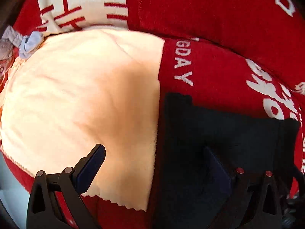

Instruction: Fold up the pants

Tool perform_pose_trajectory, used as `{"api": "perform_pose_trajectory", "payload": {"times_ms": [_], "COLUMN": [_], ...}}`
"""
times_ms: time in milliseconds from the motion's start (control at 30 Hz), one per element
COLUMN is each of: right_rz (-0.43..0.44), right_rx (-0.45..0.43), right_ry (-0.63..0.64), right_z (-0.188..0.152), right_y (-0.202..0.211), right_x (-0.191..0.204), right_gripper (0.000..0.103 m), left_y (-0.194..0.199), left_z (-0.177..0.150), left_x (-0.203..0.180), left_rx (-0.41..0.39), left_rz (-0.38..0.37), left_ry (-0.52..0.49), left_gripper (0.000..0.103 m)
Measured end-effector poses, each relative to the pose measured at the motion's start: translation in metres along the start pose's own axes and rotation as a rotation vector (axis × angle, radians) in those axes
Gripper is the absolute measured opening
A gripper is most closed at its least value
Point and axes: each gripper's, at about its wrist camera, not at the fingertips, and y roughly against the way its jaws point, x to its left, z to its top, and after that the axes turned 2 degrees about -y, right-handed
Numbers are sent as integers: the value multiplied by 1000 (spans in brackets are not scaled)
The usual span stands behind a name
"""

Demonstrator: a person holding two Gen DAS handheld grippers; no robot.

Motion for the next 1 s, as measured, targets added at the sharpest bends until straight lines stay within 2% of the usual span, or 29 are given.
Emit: {"api": "perform_pose_trajectory", "payload": {"times_ms": [33,67,133,200,233,300,333,367,400,433,467,500,633,700,833,1000], "right_rz": [2,-46,-28,-14,4,9,-21,-83,-93,-57,-54,-94,-88,-99,-198,-246], "right_rx": [7,15,-20,-75,-82,-62,-49,-32,-10,-7,-15,-20,-100,-112,-159,-196], "right_ry": [-12,-28,-66,-60,-26,55,100,131,130,90,40,19,42,72,110,97], "right_z": [-2,-4,-8,-11,-12,-14,-16,-20,-22,-25,-28,-31,-52,-63,-85,-100], "right_y": [1,4,18,34,37,33,27,19,13,14,22,29,72,83,102,111], "right_x": [-5,-12,-19,-13,-2,16,23,25,22,14,5,1,6,13,31,36], "right_gripper": [103,103,103,103,103,103,103,103,103,102,103,103,103,103,103,103], "left_y": [4,9,27,34,34,24,17,12,11,15,24,35,66,76,92,103], "left_z": [-4,-9,-19,-33,-40,-50,-51,-52,-53,-55,-61,-69,-104,-117,-141,-155], "left_x": [4,8,16,1,-12,-30,-30,-24,-15,-7,-2,-3,-20,-27,-38,-44], "left_rx": [-9,-20,-63,-72,-75,-74,-57,-40,-13,5,-18,-53,-126,-153,-213,-275], "left_rz": [-2,-18,-51,-115,-117,-17,-11,-57,-117,-143,-135,-114,-110,-105,-90,-64], "left_ry": [0,12,59,14,-33,-107,-109,-69,-15,37,49,23,-70,-83,-112,-124], "left_gripper": [103,103,103,103,103,103,103,103,103,103,103,103,103,103,103,103]}}
